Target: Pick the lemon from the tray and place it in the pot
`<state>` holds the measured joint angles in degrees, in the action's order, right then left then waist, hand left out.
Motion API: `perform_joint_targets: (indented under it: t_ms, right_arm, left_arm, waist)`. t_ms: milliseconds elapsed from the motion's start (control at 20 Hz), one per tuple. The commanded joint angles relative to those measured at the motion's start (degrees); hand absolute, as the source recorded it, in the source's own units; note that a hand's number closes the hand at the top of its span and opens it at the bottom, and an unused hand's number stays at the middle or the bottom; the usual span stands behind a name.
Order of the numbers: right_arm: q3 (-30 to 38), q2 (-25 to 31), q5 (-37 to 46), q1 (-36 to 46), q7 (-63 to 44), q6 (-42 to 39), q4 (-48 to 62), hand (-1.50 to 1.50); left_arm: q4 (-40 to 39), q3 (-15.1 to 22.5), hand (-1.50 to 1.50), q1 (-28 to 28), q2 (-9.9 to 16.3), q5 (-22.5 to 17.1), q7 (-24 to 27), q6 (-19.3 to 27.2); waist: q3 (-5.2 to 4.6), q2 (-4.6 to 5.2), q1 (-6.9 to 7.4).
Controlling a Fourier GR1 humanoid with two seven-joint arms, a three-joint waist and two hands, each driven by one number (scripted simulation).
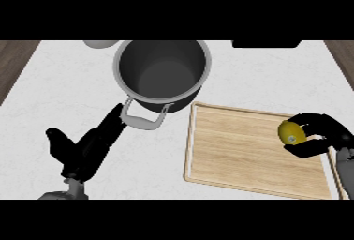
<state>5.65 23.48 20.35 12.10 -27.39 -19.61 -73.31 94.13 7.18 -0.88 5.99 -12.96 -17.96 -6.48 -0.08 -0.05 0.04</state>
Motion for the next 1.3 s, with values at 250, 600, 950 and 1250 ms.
perform_joint_targets:
  t_ms: [250, 600, 950, 1250]
  right_arm:
    - [-0.6, -2.1, 6.4, 3.6, 8.2, 4.2, 6.5, 1.50]
    - [-25.2, -14.1, 24.0, -2.5, -8.0, 7.8, -12.0, 1.50]
    - [-33.9, -17.5, 34.3, -6.3, -21.6, 6.1, -25.2, 1.50]
    - [-35.7, -15.2, 44.9, -5.9, -29.6, 6.8, -37.8, 1.50]
  left_arm:
    - [-2.6, -1.7, 0.00, 0.0, -0.5, 0.7, 1.5, -2.4]
    - [-1.5, -0.9, 0.00, -0.9, -1.3, 0.6, 0.4, -1.6]
    - [0.8, -1.8, 0.00, 3.1, 0.0, 0.6, 1.7, -2.9]
    - [0.4, -1.7, 0.00, 0.3, -1.5, 0.4, 0.2, -1.7]
  waist:
    - [0.08, 0.09, 0.16]
    - [-0.09, -0.10, 0.47]
    - [0.04, -0.11, -0.11]
    - [0.03, -0.26, -0.66]
